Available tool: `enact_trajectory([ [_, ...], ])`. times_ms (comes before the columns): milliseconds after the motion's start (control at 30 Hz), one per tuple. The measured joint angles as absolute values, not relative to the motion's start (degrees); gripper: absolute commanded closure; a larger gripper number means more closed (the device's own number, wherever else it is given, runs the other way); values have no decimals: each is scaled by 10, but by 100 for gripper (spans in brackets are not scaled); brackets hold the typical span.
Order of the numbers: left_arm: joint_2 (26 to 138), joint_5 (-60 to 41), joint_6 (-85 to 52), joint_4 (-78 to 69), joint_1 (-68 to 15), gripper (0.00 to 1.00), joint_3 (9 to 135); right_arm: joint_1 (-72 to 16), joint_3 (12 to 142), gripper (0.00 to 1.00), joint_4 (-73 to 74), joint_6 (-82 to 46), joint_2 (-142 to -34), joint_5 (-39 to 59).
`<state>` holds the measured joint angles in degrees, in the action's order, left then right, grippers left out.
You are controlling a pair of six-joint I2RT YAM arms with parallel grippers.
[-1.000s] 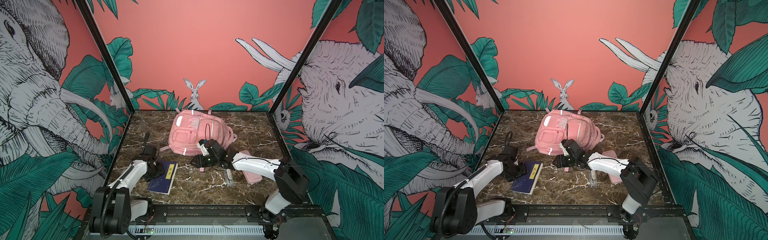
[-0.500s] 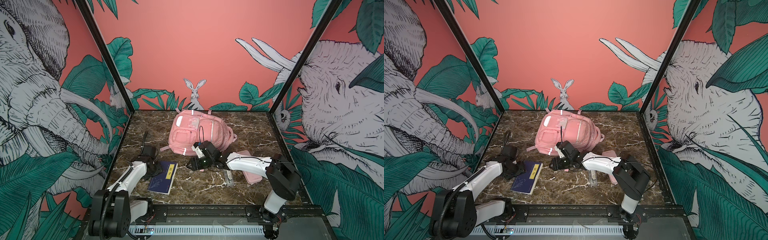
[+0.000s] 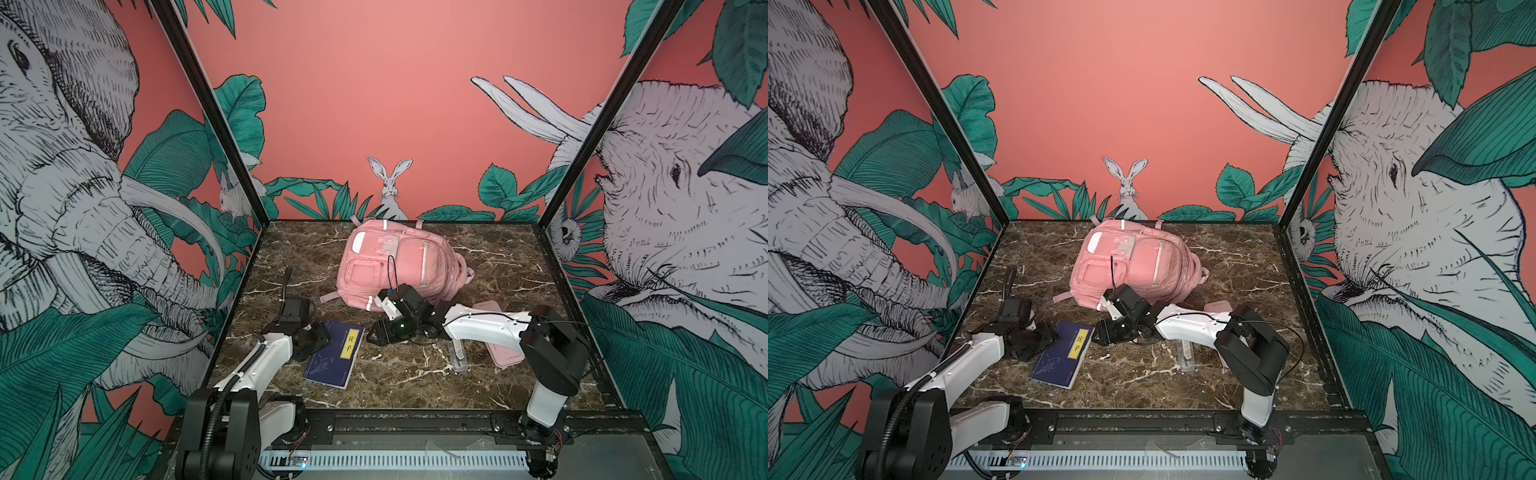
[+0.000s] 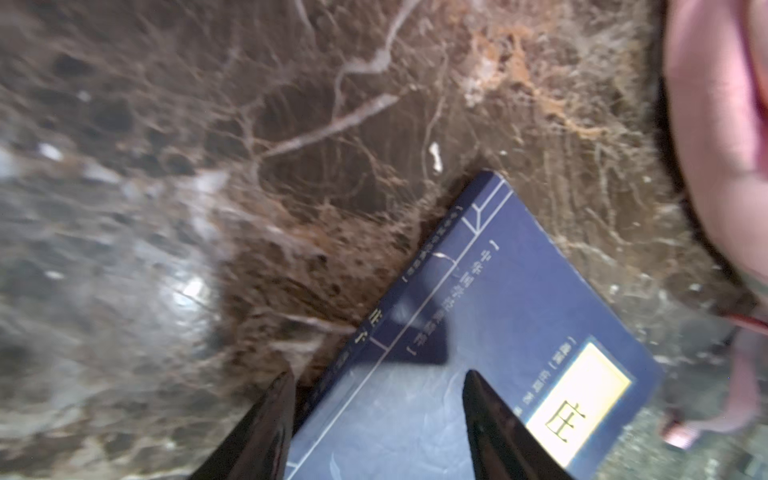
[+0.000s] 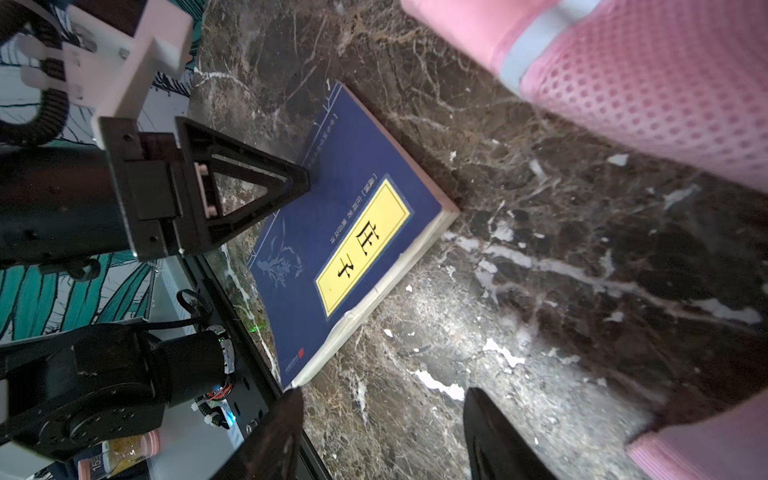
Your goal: Pack the student bag
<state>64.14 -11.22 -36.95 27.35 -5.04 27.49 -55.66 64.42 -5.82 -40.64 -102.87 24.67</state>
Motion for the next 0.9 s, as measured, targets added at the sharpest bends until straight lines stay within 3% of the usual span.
enact_trajectory([
  [400,596,-156,-436,283,-103,36,249,-561,644,41,-67,-405,-1093,265],
  [900,587,-177,-454,256,-201,37,234,-563,649,45,-66,-400,-1096,248],
])
